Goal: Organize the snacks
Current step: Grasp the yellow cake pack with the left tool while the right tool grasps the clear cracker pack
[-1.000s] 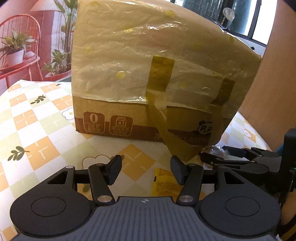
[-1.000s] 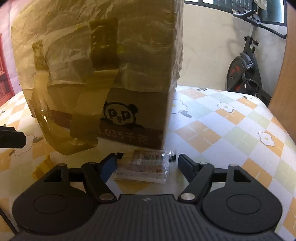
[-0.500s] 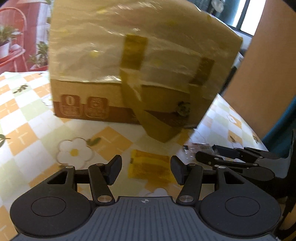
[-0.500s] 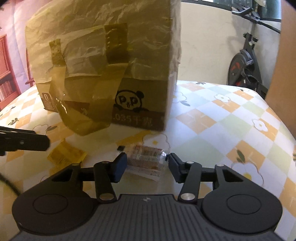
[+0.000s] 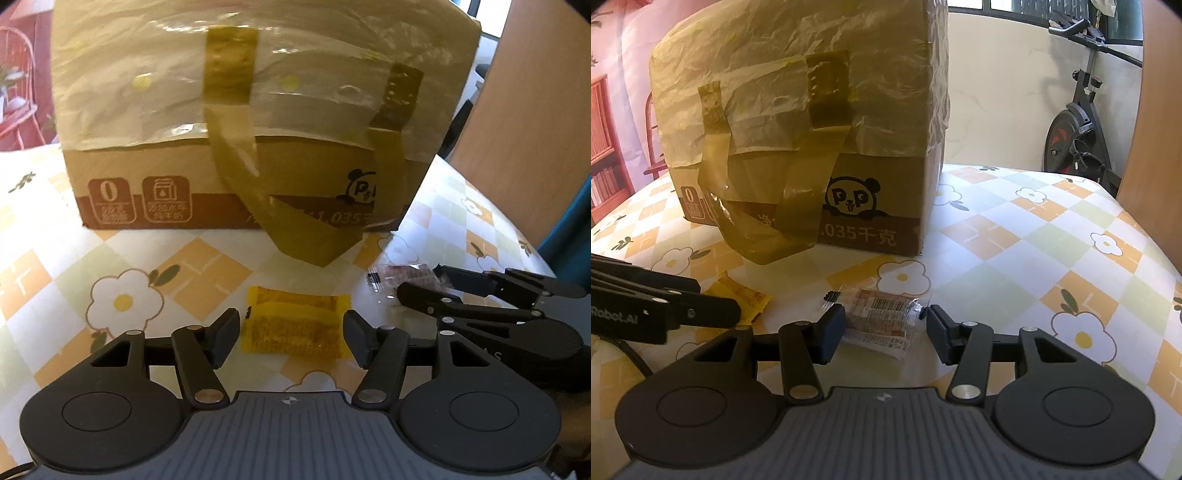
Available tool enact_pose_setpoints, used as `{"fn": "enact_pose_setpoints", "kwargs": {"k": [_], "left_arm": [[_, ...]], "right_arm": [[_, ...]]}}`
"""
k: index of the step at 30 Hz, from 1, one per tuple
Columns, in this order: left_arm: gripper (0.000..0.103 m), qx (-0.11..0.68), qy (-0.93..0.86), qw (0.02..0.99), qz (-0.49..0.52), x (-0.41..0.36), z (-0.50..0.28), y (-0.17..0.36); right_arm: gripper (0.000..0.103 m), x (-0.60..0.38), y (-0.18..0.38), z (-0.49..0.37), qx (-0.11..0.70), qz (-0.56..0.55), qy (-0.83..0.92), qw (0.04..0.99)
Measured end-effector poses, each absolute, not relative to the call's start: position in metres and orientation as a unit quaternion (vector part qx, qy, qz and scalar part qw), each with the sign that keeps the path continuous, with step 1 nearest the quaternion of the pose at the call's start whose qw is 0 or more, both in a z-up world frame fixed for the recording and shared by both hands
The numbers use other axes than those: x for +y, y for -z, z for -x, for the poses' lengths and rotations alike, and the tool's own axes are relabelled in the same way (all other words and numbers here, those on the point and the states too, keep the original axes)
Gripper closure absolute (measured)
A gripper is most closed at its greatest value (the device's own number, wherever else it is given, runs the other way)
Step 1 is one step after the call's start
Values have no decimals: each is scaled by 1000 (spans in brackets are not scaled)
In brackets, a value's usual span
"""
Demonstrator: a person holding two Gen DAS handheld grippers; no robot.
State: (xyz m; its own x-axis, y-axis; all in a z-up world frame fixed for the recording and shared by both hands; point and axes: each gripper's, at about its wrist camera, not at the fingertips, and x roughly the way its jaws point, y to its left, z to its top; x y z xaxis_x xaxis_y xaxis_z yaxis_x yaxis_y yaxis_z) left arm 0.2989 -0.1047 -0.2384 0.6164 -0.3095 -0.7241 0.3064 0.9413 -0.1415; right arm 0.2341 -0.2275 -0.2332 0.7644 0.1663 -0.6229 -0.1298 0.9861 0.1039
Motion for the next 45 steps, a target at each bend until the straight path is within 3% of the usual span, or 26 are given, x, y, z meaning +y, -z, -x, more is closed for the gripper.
{"fn": "enact_pose_setpoints", "kwargs": {"k": [2, 6, 9, 11, 12, 15, 27, 35, 39, 42, 45], "left_arm": [[39, 399, 167, 901, -15, -111, -300, 241], [64, 390, 163, 906, -30, -119, -300, 243], [70, 394, 174, 902, 2, -112, -297, 244], [70, 392, 173, 903, 10, -111, -290, 244], [70, 391, 173, 904, 13, -111, -287, 244], [71, 385, 176, 906, 23, -106, -280, 243], [70, 381, 162, 910, 37, -91, -278, 232], [70, 370, 161, 914, 51, -79, -271, 224], [70, 365, 161, 915, 63, -70, -267, 222], [70, 367, 159, 913, 77, -63, -267, 223], [70, 363, 157, 914, 92, -56, -266, 223]], "right_arm": [[51, -228, 233, -234, 334, -28, -79, 939], [51, -229, 233, -234, 334, -30, -81, 939], [51, -231, 233, -233, 333, -36, -82, 939], [59, -234, 232, -232, 328, -45, -79, 940], [70, -237, 232, -231, 326, -54, -81, 940], [75, -244, 231, -229, 321, -73, -91, 940], [78, -241, 231, -231, 327, -76, -114, 935], [64, -242, 227, -221, 313, -69, -80, 944], [54, -232, 223, -218, 322, -31, -72, 944], [53, -223, 221, -216, 335, 25, -80, 938], [42, -217, 223, -215, 346, 67, -107, 930]]}}
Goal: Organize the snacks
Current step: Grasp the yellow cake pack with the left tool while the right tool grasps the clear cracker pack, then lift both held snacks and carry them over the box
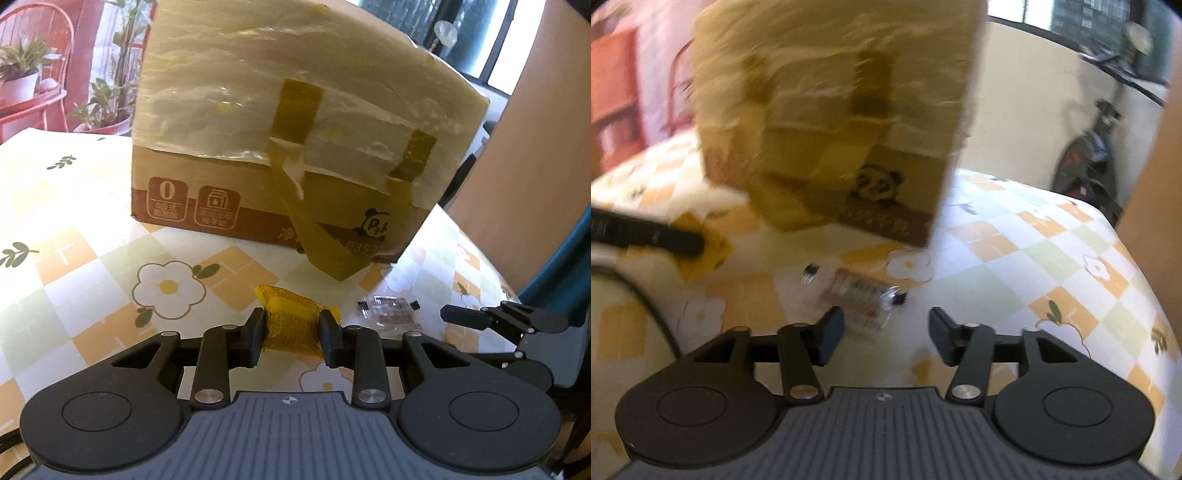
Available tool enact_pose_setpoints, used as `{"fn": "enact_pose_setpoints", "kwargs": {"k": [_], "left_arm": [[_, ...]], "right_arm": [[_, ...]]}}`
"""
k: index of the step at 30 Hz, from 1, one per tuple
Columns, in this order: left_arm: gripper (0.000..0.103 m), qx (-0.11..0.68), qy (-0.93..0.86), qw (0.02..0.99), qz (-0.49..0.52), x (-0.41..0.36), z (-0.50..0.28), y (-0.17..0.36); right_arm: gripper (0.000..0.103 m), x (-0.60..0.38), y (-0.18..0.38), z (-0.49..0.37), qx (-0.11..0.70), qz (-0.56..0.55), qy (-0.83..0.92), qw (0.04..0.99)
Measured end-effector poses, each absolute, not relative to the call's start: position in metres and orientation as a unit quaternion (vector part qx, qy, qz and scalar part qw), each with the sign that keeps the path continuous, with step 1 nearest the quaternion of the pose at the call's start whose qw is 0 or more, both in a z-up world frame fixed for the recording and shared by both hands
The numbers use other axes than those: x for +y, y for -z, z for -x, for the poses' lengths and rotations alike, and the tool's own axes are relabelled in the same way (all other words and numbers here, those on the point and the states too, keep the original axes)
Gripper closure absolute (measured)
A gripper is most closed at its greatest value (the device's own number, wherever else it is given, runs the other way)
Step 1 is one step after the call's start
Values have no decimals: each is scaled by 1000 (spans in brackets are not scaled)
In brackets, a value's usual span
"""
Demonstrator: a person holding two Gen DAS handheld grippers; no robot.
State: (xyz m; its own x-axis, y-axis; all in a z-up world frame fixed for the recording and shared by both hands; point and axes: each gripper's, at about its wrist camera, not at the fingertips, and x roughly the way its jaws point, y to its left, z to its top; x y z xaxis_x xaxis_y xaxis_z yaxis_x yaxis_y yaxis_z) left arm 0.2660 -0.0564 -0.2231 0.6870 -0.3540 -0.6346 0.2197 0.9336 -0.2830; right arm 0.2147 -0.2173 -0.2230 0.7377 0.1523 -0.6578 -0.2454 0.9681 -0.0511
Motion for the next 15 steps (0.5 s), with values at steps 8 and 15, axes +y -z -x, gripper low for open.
{"fn": "enact_pose_setpoints", "kwargs": {"k": [8, 15], "left_arm": [[70, 356, 157, 915, 110, -49, -261, 221], [70, 351, 158, 916, 114, -44, -261, 219]], "right_arm": [[42, -200, 222, -235, 340, 137, -147, 919], [39, -200, 226, -268, 354, 110, -186, 910]]}}
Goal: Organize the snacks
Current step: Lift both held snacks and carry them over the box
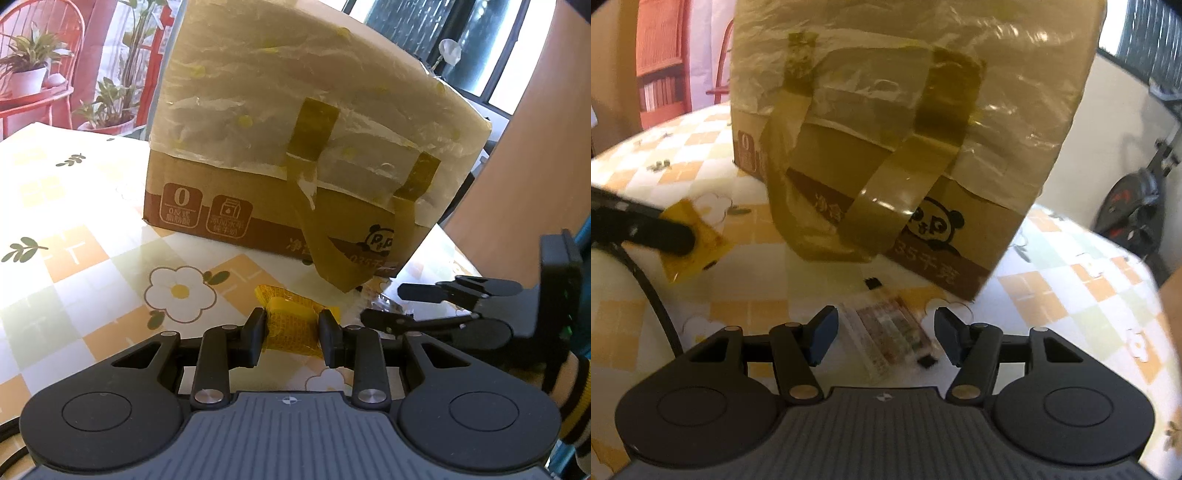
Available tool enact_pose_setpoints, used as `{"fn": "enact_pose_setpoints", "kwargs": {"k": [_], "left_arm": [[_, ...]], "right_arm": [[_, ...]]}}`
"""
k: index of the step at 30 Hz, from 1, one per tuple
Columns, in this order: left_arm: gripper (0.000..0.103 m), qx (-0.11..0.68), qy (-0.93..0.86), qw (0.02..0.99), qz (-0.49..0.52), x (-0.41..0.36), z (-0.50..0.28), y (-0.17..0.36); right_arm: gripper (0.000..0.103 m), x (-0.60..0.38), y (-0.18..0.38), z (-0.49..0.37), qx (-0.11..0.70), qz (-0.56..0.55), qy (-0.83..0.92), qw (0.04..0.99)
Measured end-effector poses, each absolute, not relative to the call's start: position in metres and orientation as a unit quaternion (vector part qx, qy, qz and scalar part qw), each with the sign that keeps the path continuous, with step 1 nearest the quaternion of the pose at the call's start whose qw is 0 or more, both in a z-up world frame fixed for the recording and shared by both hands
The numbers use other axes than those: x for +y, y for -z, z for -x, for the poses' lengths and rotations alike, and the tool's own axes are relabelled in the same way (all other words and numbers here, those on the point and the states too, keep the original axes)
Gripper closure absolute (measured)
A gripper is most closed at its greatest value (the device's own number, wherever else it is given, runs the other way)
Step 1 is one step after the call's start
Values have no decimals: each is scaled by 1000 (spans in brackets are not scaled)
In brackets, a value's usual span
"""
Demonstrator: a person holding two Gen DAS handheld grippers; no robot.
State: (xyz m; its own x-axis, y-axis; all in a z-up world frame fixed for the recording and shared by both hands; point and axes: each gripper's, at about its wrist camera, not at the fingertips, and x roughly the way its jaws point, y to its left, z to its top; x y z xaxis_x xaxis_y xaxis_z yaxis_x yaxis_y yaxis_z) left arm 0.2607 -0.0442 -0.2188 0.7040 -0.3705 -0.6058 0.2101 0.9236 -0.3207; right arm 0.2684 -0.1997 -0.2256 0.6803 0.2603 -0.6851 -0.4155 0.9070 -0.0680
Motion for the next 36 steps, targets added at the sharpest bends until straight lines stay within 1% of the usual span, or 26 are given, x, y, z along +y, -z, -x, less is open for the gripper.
{"fn": "enact_pose_setpoints", "kwargs": {"k": [4, 6, 7, 8, 9, 10, 16, 20, 27, 31, 36], "left_arm": [[70, 348, 158, 917, 113, -43, -260, 217], [70, 348, 156, 918, 112, -43, -260, 216], [70, 347, 156, 918, 111, -43, -260, 215], [70, 347, 156, 919, 110, -43, -259, 215], [70, 346, 156, 919, 109, -44, -259, 214], [70, 345, 157, 919, 108, -44, -258, 213], [70, 342, 155, 921, 107, -42, -254, 211], [70, 338, 157, 922, 106, -41, -253, 208], [70, 320, 160, 929, 88, -41, -251, 194], [70, 281, 166, 944, 57, -37, -252, 167], [70, 219, 178, 958, 49, -27, -265, 114]], "right_arm": [[38, -216, 231, -282, 371, 43, -196, 907], [42, -219, 232, -278, 363, 37, -191, 911], [46, -218, 232, -275, 361, 37, -187, 913], [47, -217, 232, -272, 361, 34, -183, 914], [53, -215, 231, -269, 359, 34, -180, 915], [55, -213, 231, -265, 358, 34, -178, 916], [56, -206, 228, -238, 334, 11, -165, 928], [56, -212, 212, -222, 309, -22, -158, 938], [56, -226, 180, -207, 267, -43, -146, 952], [56, -234, 157, -200, 233, -56, -139, 961], [56, -241, 119, -196, 177, -69, -137, 972]]}}
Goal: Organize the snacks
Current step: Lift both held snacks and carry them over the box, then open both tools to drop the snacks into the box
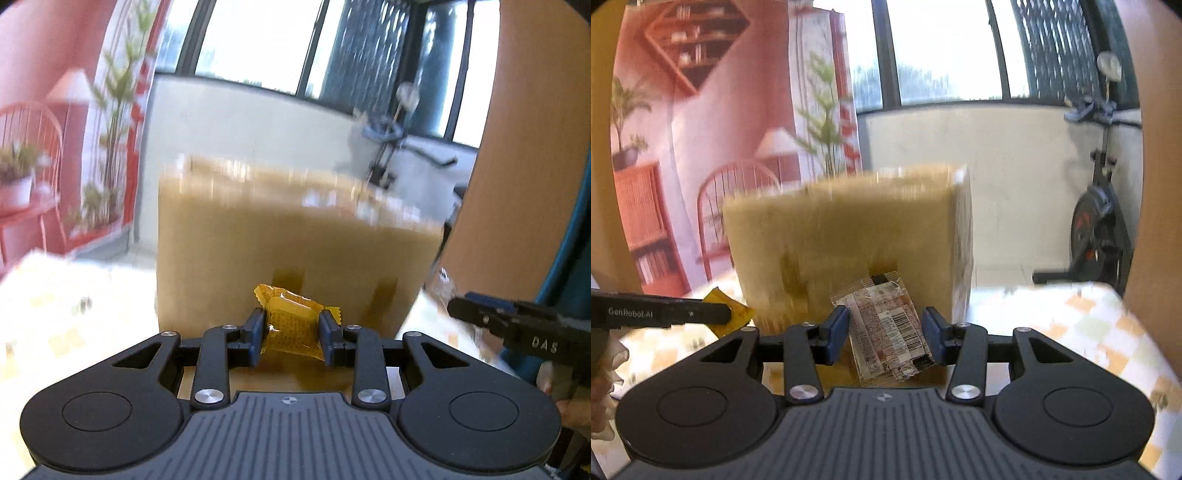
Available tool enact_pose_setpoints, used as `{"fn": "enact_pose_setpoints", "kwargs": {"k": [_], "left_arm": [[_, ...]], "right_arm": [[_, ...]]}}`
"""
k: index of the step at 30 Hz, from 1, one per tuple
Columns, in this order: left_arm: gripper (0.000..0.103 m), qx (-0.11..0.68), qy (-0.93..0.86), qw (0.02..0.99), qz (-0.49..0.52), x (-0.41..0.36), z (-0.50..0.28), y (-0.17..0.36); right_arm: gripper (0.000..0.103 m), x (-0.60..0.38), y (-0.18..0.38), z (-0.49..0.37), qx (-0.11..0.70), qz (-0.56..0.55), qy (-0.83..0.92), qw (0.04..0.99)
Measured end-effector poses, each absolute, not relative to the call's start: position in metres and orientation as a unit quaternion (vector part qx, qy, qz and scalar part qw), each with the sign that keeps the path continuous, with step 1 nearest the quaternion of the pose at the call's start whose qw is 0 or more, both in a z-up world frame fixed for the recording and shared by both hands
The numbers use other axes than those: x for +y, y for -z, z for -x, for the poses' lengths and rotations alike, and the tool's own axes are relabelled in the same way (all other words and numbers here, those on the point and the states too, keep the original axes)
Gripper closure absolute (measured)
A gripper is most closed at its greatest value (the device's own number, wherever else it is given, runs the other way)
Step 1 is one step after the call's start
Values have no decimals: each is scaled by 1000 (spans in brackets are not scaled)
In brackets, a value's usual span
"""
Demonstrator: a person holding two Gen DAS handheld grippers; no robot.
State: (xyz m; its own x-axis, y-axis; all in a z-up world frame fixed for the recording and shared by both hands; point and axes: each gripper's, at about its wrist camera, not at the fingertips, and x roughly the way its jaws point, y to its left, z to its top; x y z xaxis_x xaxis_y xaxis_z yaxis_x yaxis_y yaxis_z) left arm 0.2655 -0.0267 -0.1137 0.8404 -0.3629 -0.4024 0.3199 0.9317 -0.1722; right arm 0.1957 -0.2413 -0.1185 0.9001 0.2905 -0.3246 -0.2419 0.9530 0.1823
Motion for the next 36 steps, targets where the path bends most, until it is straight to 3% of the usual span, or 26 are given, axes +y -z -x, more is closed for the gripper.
{"fn": "enact_pose_setpoints", "kwargs": {"k": [6, 16, 19, 21, 23, 26, 28, 32, 36], "left_arm": [[70, 162, 180, 969, 38, -28, -302, 57], [69, 194, 143, 971, -2, -51, -388, 43], [61, 216, 126, 968, -4, -52, -403, 45], [41, 225, 117, 967, -3, -49, -405, 44], [30, 226, 116, 967, -5, -45, -402, 41], [21, 216, 114, 970, -19, -38, -391, 33], [12, 214, 109, 970, -23, -35, -391, 28], [10, 212, 113, 971, -17, -27, -374, 18], [9, 196, 96, 975, -31, -27, -353, 6]], "right_arm": [[56, -238, 65, -218, 116, -60, -152, 980], [56, -207, 30, -324, 137, -37, -126, 982], [56, -205, 33, -353, 164, -32, -105, 980], [53, -203, 37, -369, 187, -24, -100, 977], [51, -201, 41, -381, 218, -6, -101, 971], [40, -195, 44, -382, 239, 27, -103, 965], [25, -193, 43, -374, 231, 41, -105, 966], [24, -196, 39, -358, 231, 26, -99, 967], [11, -204, 25, -338, 216, 3, -95, 972]]}}
